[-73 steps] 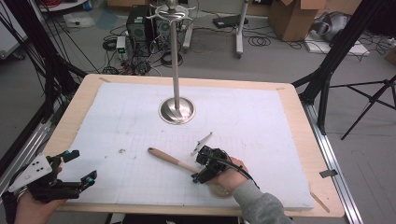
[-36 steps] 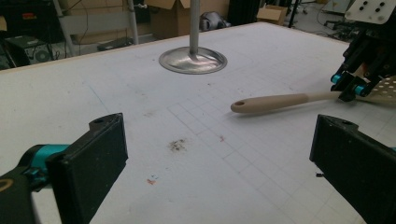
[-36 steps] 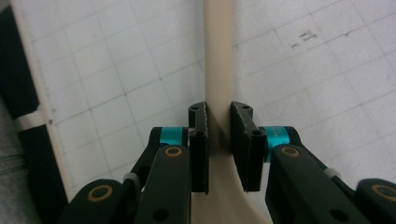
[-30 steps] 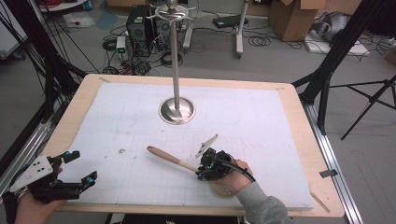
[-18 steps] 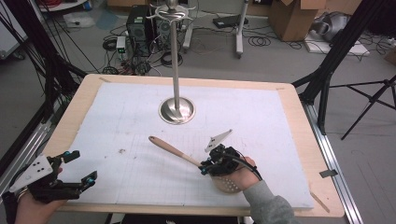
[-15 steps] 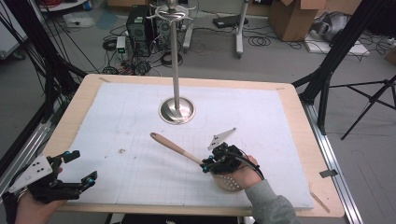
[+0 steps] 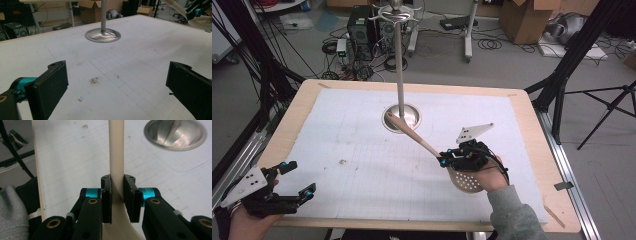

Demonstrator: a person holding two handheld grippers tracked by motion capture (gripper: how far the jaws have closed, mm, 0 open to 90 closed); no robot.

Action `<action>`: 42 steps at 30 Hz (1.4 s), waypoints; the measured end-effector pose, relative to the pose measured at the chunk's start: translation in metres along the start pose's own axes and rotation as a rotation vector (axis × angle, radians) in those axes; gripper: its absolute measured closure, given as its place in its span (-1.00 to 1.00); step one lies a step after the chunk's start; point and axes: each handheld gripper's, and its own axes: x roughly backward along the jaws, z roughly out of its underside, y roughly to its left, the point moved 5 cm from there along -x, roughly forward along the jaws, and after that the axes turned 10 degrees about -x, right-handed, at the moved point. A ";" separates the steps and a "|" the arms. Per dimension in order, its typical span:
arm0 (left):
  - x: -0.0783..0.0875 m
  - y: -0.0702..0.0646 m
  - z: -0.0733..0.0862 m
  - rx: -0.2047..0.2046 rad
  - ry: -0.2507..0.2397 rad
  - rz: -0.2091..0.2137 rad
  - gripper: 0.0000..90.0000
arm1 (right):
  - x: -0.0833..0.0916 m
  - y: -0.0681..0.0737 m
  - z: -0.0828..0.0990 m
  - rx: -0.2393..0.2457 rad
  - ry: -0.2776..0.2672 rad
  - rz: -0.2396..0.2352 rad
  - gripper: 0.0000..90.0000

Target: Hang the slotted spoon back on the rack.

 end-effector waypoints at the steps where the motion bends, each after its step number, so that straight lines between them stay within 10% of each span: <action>1: 0.000 0.000 0.000 0.001 -0.001 -0.001 -0.90 | 0.003 -0.001 -0.002 0.004 -0.010 0.002 0.74; 42: 0.014 0.000 0.003 0.010 -0.004 -0.028 -0.90 | 0.058 -0.030 -0.050 -0.020 -0.233 0.034 0.74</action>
